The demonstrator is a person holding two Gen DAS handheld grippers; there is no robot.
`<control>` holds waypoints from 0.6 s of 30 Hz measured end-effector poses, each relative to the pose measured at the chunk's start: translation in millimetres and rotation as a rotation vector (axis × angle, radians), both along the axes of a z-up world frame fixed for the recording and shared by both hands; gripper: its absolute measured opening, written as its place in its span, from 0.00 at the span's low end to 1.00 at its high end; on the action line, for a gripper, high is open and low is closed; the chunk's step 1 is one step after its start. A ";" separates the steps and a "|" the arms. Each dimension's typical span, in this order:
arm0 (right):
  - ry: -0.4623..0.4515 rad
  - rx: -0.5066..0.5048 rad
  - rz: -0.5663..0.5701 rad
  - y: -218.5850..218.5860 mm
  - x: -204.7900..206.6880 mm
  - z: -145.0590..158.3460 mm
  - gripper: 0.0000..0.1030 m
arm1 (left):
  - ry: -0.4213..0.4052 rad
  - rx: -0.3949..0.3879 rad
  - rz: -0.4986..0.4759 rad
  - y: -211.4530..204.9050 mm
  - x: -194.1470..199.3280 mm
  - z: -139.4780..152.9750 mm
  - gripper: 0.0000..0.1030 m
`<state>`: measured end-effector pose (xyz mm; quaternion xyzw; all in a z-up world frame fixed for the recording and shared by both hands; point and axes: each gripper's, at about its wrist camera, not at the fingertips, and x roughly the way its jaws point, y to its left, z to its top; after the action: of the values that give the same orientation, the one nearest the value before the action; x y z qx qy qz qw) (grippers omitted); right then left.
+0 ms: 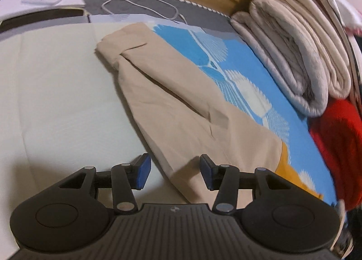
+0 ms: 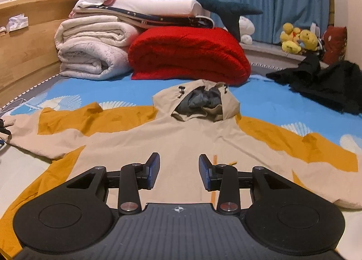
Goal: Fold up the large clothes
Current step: 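Move the left gripper to the cuff of the sleeve nearest it, then grasp the sleeve cuff with the left gripper and fold it across the body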
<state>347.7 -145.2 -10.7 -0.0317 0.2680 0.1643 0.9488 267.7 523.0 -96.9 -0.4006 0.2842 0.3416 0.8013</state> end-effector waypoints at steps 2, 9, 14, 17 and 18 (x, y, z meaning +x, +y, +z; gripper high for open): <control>0.012 0.003 0.004 0.3 0.9 -1.4 0.34 | -0.021 -0.009 0.032 3.9 -2.1 -1.1 0.50; 0.044 -0.004 0.011 1.6 -1.1 -2.8 0.31 | -0.037 0.021 0.091 7.5 4.5 -4.8 0.03; 0.051 -0.038 -0.023 -3.9 -2.7 -3.5 0.31 | 0.018 0.353 0.063 -39.6 25.6 41.2 0.00; 0.074 -0.027 -0.039 -11.1 -1.8 -2.6 0.25 | -0.045 0.487 -0.014 -89.3 43.7 85.5 0.00; 0.077 -0.027 -0.044 -13.1 -1.9 -1.7 0.23 | -0.082 0.508 -0.056 -111.5 50.0 101.4 0.00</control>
<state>345.8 -158.3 -12.4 -0.0323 0.3072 0.1408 0.9406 317.7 411.5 4.5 -0.1919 0.1675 0.3633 0.8962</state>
